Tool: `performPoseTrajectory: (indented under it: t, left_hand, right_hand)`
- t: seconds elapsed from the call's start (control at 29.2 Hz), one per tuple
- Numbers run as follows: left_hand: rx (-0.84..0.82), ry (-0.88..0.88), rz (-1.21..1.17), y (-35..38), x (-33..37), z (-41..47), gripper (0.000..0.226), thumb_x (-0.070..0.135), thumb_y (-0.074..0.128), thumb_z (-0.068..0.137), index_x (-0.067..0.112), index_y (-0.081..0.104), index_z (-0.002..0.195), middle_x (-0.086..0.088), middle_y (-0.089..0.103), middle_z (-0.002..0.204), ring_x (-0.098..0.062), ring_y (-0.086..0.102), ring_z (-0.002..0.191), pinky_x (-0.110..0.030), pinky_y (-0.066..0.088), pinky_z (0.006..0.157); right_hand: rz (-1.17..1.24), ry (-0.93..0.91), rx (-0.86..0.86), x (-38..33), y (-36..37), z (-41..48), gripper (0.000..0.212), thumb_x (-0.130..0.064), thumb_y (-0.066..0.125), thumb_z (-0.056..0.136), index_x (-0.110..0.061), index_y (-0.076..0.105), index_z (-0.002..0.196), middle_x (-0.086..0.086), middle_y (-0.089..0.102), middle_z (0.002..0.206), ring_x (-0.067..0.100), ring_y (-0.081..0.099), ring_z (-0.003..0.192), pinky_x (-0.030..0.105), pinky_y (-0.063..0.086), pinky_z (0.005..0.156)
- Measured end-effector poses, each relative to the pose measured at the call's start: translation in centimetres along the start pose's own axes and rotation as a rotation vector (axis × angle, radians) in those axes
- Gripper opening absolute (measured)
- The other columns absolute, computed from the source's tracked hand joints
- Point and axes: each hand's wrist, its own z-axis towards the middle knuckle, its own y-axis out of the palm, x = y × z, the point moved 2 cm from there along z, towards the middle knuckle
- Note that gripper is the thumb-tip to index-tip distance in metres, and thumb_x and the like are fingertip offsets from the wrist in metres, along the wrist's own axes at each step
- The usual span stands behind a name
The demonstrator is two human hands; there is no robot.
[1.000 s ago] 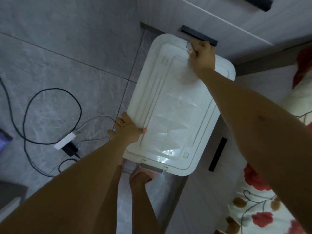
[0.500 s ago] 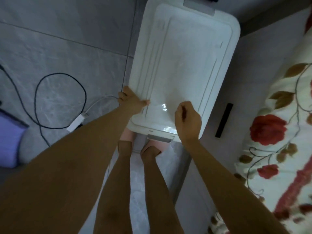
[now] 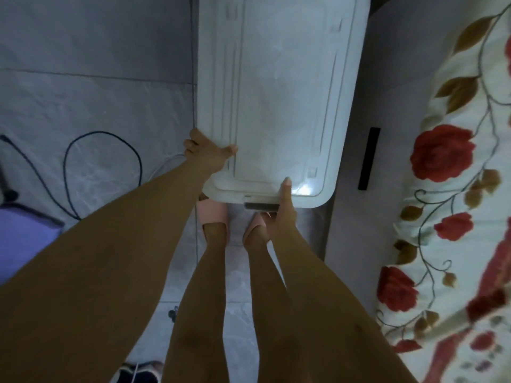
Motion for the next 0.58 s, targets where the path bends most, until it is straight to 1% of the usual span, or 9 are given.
performPoseTrajectory:
  t: [0.07, 0.14, 0.21, 0.24, 0.31, 0.34, 0.38, 0.48, 0.58]
  left_hand:
    - [-0.002, 0.008, -0.012, 0.0, -0.1, 0.0, 0.115, 0.055, 0.063, 0.081, 0.006, -0.019, 0.145, -0.017, -0.004, 0.153, -0.03, 0.007, 0.142, -0.039, 0.009, 0.118]
    - [0.009, 0.02, -0.023, 0.1, -0.1, -0.2, 0.114, 0.054, 0.064, 0.081, 0.007, -0.017, 0.146, -0.017, -0.001, 0.152, -0.03, 0.009, 0.141, -0.039, 0.009, 0.118]
    - [0.029, 0.03, -0.021, 0.2, 0.1, -0.4, 0.113, 0.052, 0.064, 0.081, 0.005, -0.015, 0.146, -0.018, 0.0, 0.152, -0.031, 0.008, 0.141, -0.039, 0.008, 0.118]
    - [0.036, 0.025, -0.028, 0.3, 0.1, -0.4, 0.112, 0.052, 0.065, 0.081, 0.005, -0.014, 0.146, -0.018, 0.001, 0.152, -0.031, 0.008, 0.141, -0.039, 0.008, 0.118]
    - [0.048, 0.021, -0.033, 0.4, 0.0, -0.4, 0.112, 0.051, 0.065, 0.081, 0.005, -0.013, 0.146, -0.018, 0.002, 0.152, -0.031, 0.009, 0.141, -0.039, 0.008, 0.117]
    - [0.052, 0.02, -0.034, 0.4, 0.0, -0.4, 0.113, 0.051, 0.066, 0.08, 0.005, -0.013, 0.146, -0.018, 0.001, 0.152, -0.031, 0.008, 0.141, -0.04, 0.007, 0.118]
    - [0.052, 0.023, -0.035, 0.4, 0.0, -0.3, 0.113, 0.052, 0.066, 0.08, 0.005, -0.014, 0.146, -0.018, 0.001, 0.152, -0.031, 0.008, 0.141, -0.04, 0.007, 0.118]
    - [0.047, 0.021, -0.05, 0.6, -0.2, -0.2, 0.112, 0.05, 0.067, 0.08, 0.006, -0.013, 0.146, -0.018, 0.001, 0.152, -0.031, 0.008, 0.141, -0.039, 0.007, 0.117]
    - [0.069, 0.022, -0.041, 0.8, -0.2, -0.3, 0.112, 0.048, 0.067, 0.081, 0.005, -0.012, 0.146, -0.019, 0.002, 0.151, -0.032, 0.008, 0.14, -0.04, 0.007, 0.117]
  right_hand:
    - [0.028, 0.025, 0.073, 0.4, 0.0, -0.3, 0.088, -0.052, 0.084, 0.064, -0.013, 0.047, 0.134, 0.015, 0.061, 0.125, 0.031, 0.065, 0.106, 0.04, 0.057, 0.078]
    - [0.044, 0.079, 0.087, 0.5, -0.4, 0.0, 0.089, -0.047, 0.087, 0.06, -0.015, 0.047, 0.133, 0.014, 0.061, 0.125, 0.031, 0.063, 0.108, 0.042, 0.057, 0.08]
    - [0.097, 0.132, 0.036, -0.2, -0.2, 0.0, 0.075, -0.029, 0.081, 0.072, -0.011, 0.044, 0.135, 0.018, 0.056, 0.129, 0.034, 0.059, 0.113, 0.044, 0.058, 0.077]
    - [0.088, 0.172, 0.011, -0.6, 0.0, 0.2, 0.065, -0.021, 0.074, 0.08, -0.008, 0.043, 0.136, 0.02, 0.054, 0.132, 0.035, 0.056, 0.116, 0.043, 0.059, 0.074]
    - [0.044, 0.246, 0.011, -0.9, 0.1, 0.7, 0.051, -0.012, 0.061, 0.091, -0.004, 0.041, 0.137, 0.021, 0.049, 0.136, 0.036, 0.051, 0.12, 0.037, 0.06, 0.067]
    - [0.014, 0.262, 0.024, -1.2, 0.2, 0.7, 0.049, -0.01, 0.057, 0.093, -0.002, 0.04, 0.138, 0.021, 0.047, 0.137, 0.036, 0.049, 0.122, 0.037, 0.058, 0.07]
    - [-0.008, 0.265, 0.043, -1.2, 0.3, 0.7, 0.046, -0.01, 0.055, 0.094, -0.002, 0.04, 0.137, 0.021, 0.047, 0.137, 0.037, 0.048, 0.123, 0.039, 0.055, 0.078]
    - [-0.111, 0.28, 0.092, -1.2, 0.6, 0.6, 0.034, -0.011, 0.054, 0.096, -0.004, 0.047, 0.129, 0.021, 0.048, 0.135, 0.037, 0.053, 0.116, 0.048, 0.045, 0.095]
    - [-0.11, 0.314, 0.14, -1.5, 1.1, 0.9, 0.044, -0.006, 0.053, 0.095, -0.002, 0.04, 0.137, 0.022, 0.048, 0.135, 0.039, 0.047, 0.123, 0.05, 0.044, 0.099]
